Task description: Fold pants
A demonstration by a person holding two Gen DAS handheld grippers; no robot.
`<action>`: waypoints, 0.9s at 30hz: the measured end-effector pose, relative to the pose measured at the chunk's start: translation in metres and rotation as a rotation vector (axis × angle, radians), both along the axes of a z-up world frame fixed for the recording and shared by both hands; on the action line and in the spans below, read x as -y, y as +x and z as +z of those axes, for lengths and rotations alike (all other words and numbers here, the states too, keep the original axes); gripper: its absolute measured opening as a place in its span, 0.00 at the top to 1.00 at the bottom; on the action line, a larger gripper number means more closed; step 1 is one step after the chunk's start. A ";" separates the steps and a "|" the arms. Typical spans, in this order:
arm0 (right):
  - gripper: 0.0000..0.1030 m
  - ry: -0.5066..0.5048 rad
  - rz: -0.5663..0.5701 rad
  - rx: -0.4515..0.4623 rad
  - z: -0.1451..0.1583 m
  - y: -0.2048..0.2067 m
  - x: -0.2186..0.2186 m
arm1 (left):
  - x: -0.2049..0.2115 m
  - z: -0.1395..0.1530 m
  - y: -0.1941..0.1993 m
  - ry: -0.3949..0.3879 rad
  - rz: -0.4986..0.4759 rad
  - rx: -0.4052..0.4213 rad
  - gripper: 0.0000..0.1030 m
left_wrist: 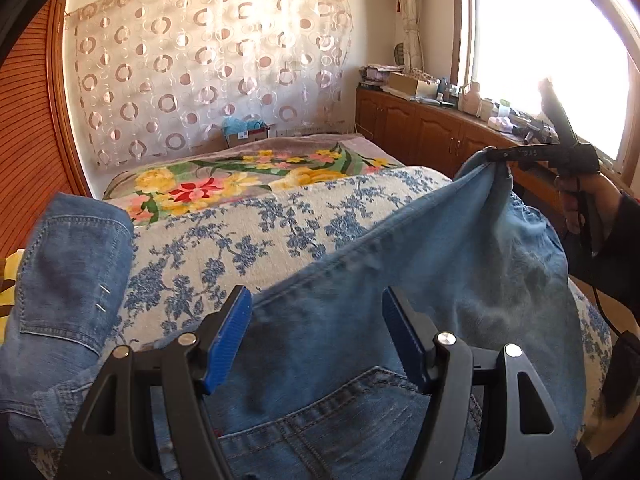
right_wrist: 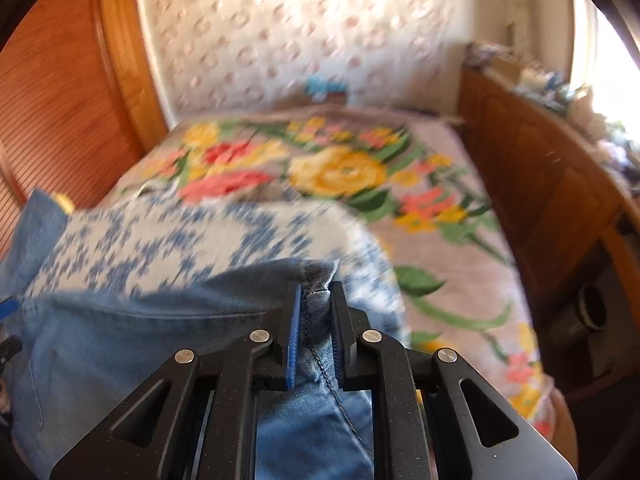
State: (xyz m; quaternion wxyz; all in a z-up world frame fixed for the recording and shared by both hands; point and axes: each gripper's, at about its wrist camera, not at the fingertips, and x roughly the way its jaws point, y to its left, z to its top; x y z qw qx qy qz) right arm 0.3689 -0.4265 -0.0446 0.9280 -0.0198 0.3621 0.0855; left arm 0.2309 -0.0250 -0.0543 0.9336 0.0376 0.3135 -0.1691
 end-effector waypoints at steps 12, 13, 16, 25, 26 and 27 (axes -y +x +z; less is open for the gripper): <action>0.74 -0.012 -0.038 -0.040 -0.005 -0.016 0.005 | -0.021 0.002 -0.017 0.024 0.049 -0.002 0.34; 0.74 -0.011 -0.027 -0.035 -0.004 -0.024 0.002 | -0.022 0.002 -0.020 0.024 0.049 -0.001 0.34; 0.71 -0.003 0.015 -0.016 0.000 -0.049 -0.009 | -0.023 0.002 -0.029 0.028 0.053 0.003 0.34; 0.64 0.026 0.111 0.014 0.000 -0.128 -0.045 | -0.015 0.003 -0.050 0.023 0.040 0.006 0.34; 0.64 0.029 0.115 0.018 -0.001 -0.135 -0.048 | -0.014 0.003 -0.053 0.023 0.039 0.004 0.34; 0.64 0.035 0.114 0.028 -0.001 -0.145 -0.051 | -0.013 0.002 -0.055 0.021 0.038 0.000 0.34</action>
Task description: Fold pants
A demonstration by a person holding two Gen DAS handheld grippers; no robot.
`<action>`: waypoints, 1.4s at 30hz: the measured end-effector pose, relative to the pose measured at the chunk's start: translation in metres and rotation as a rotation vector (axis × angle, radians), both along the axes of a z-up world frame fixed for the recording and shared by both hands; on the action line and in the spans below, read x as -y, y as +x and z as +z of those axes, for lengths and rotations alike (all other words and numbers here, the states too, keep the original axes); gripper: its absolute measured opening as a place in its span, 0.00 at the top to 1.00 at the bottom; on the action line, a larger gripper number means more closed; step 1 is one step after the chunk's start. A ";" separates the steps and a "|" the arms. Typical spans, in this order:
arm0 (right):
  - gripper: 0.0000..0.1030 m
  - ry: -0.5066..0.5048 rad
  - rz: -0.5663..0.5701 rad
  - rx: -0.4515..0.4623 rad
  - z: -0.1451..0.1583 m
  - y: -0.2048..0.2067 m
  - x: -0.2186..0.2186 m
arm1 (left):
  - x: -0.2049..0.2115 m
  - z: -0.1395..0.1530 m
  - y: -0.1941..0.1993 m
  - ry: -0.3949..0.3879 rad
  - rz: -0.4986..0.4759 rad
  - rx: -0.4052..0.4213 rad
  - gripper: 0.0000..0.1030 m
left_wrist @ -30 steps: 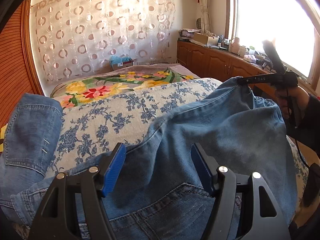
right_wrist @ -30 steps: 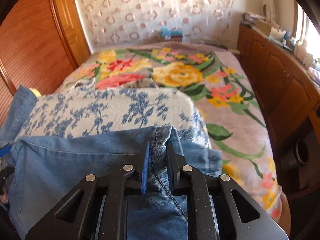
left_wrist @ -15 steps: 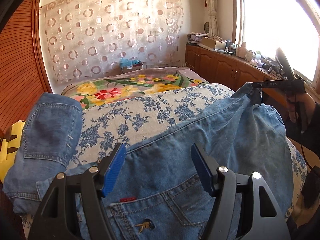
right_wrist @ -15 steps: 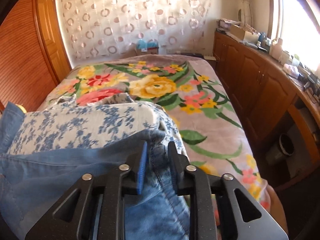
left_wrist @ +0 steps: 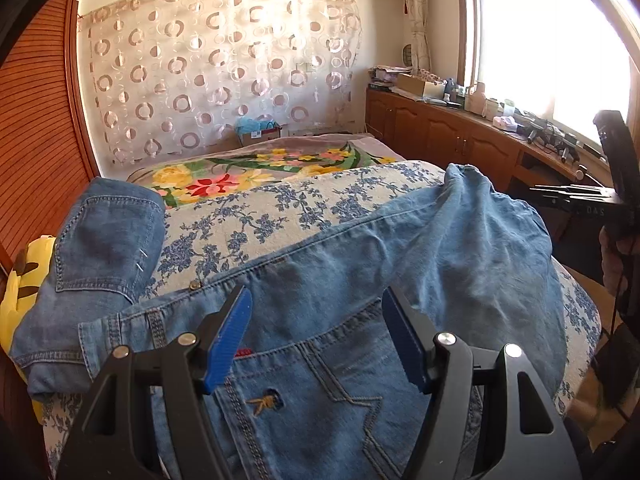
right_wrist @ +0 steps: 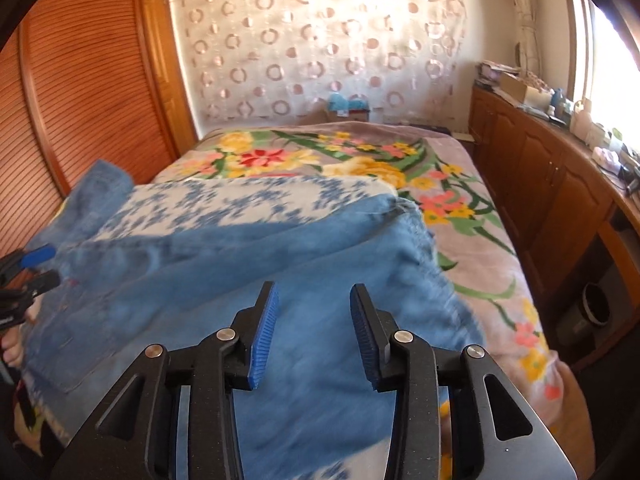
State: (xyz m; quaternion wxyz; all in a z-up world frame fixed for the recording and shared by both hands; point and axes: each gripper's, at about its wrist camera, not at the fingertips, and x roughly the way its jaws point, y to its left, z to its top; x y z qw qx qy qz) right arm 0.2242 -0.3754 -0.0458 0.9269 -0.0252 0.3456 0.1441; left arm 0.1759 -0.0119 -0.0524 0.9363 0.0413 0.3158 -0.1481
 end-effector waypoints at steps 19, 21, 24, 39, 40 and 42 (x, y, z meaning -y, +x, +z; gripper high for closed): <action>0.34 0.019 0.015 0.036 -0.029 -0.097 -0.030 | 0.018 -0.014 -0.066 0.006 -0.037 -0.014 0.34; 0.34 0.028 0.029 0.029 -0.032 -0.105 -0.033 | 0.021 -0.017 -0.070 0.005 -0.051 -0.027 0.34; 0.34 0.047 0.053 0.016 -0.037 -0.116 -0.037 | 0.022 -0.022 -0.079 0.004 -0.066 -0.042 0.34; 0.34 0.083 0.080 -0.036 -0.062 -0.138 -0.052 | 0.052 -0.034 -0.104 0.002 -0.175 -0.088 0.34; 0.34 0.081 0.078 -0.035 -0.062 -0.139 -0.051 | 0.056 -0.036 -0.104 0.005 -0.186 -0.094 0.34; 0.34 0.073 0.069 -0.030 -0.061 -0.139 -0.049 | 0.061 -0.038 -0.104 0.010 -0.203 -0.104 0.34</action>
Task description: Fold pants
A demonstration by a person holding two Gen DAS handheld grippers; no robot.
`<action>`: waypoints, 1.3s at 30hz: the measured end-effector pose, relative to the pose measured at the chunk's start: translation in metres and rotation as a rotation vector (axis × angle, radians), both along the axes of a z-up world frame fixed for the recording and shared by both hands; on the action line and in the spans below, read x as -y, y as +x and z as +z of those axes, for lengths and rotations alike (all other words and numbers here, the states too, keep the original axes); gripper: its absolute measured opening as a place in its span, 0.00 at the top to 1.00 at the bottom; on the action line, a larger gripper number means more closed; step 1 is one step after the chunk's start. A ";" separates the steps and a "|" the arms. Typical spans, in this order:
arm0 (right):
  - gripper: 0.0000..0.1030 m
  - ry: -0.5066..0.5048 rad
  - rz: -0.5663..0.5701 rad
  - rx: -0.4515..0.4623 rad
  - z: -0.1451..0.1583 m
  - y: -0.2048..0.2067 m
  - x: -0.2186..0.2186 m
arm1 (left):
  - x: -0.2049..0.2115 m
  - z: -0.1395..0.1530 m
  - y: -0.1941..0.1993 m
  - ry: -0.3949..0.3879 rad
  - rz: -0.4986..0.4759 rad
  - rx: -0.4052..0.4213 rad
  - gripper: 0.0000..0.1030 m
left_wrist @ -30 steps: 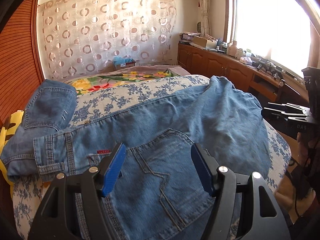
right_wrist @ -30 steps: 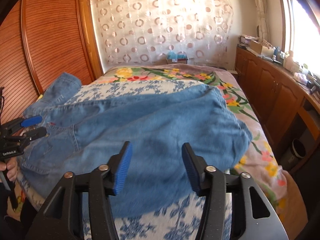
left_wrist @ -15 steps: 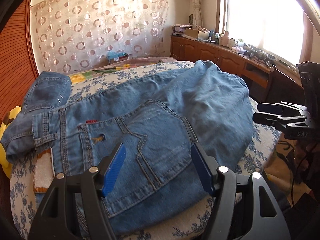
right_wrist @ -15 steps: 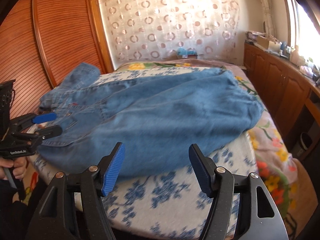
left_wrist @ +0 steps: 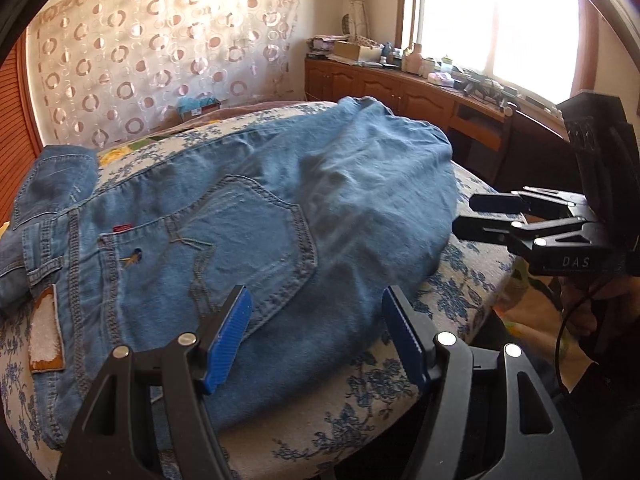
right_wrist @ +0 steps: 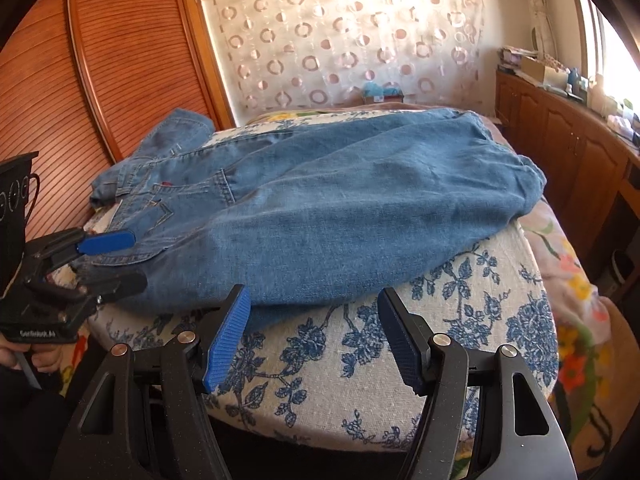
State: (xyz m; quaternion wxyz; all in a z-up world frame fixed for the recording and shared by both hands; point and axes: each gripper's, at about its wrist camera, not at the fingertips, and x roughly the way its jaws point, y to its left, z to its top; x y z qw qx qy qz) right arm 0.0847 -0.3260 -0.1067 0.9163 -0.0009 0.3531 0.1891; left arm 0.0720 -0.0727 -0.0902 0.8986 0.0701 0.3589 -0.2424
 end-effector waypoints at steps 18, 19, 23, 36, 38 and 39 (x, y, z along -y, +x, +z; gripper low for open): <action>0.34 0.008 0.009 -0.005 0.000 -0.006 0.009 | 0.005 0.016 0.024 0.020 -0.047 0.004 0.93; 0.34 0.009 0.011 -0.009 -0.001 -0.006 0.007 | 0.002 0.020 0.028 0.012 -0.040 0.009 0.93; 0.34 0.016 0.025 -0.024 -0.006 -0.002 0.000 | -0.007 0.031 0.045 -0.009 -0.012 0.016 0.93; 0.47 0.054 0.145 -0.052 0.001 0.035 -0.041 | -0.021 0.017 0.082 0.004 0.042 -0.024 0.93; 0.47 0.061 0.157 -0.043 0.006 0.040 -0.045 | -0.022 0.017 0.081 0.004 0.043 -0.025 0.93; 0.47 0.058 0.158 -0.031 0.010 0.042 -0.047 | -0.022 0.018 0.081 0.003 0.044 -0.026 0.93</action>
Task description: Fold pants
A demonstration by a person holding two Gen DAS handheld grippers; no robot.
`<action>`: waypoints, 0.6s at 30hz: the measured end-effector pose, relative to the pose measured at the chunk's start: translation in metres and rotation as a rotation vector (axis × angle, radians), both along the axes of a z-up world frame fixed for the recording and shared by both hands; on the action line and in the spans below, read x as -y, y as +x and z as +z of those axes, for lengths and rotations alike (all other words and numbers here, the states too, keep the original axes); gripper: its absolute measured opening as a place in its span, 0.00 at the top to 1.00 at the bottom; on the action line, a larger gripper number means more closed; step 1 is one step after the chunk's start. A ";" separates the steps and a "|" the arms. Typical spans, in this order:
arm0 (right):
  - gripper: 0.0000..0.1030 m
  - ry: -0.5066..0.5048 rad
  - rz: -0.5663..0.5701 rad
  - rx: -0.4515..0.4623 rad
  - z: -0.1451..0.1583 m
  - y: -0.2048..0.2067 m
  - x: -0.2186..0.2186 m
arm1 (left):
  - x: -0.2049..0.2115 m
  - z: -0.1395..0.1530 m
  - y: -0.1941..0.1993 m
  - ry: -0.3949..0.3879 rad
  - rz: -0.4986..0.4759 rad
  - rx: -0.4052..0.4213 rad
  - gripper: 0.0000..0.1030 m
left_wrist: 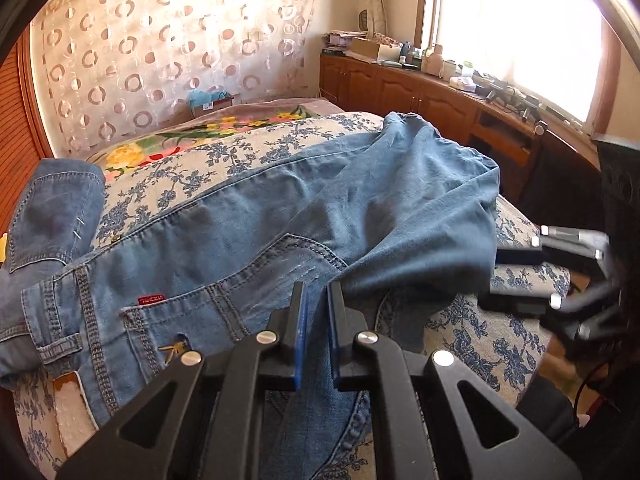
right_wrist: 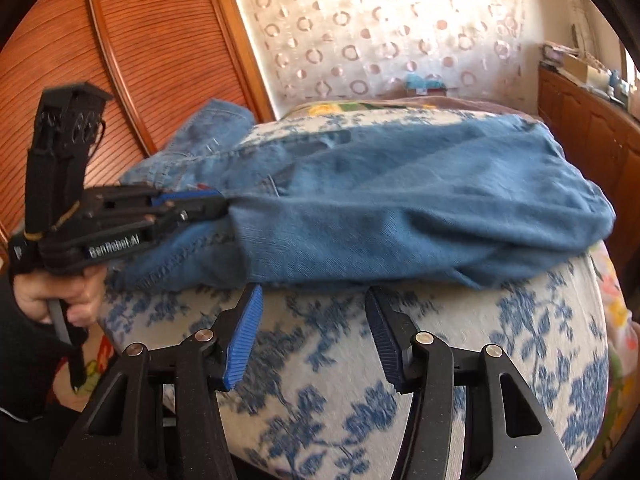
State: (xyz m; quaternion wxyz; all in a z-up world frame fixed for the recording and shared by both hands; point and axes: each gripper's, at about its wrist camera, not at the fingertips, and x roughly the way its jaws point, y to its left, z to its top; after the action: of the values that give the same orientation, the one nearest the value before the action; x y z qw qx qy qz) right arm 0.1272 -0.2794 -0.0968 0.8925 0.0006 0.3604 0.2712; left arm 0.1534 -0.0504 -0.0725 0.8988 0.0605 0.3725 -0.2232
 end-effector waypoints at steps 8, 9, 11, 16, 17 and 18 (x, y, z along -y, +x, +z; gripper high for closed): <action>0.97 -0.012 -0.010 0.060 0.032 0.041 0.002 | -0.008 -0.004 -0.002 -0.001 0.028 -0.009 0.93; 0.97 -0.018 -0.014 0.056 0.032 0.047 0.003 | -0.010 -0.005 -0.002 -0.004 0.033 -0.014 0.93; 0.98 -0.021 -0.016 0.039 0.030 0.055 0.005 | -0.012 -0.006 -0.004 -0.005 0.035 -0.014 0.93; 0.96 -0.018 -0.028 -0.001 0.020 0.051 0.015 | -0.017 -0.002 -0.013 -0.012 0.040 -0.002 0.93; 0.96 -0.012 -0.027 -0.004 0.019 0.046 0.017 | -0.018 -0.001 -0.014 -0.013 0.039 0.000 0.92; 0.92 -0.010 -0.026 -0.004 0.018 0.039 0.019 | -0.019 0.000 -0.016 -0.016 0.037 0.002 0.88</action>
State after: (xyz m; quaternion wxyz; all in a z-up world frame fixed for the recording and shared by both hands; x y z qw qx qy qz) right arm 0.1662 -0.2989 -0.0785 0.8953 0.0013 0.3635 0.2575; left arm 0.1373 -0.0315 -0.0725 0.9036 0.0464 0.3708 -0.2093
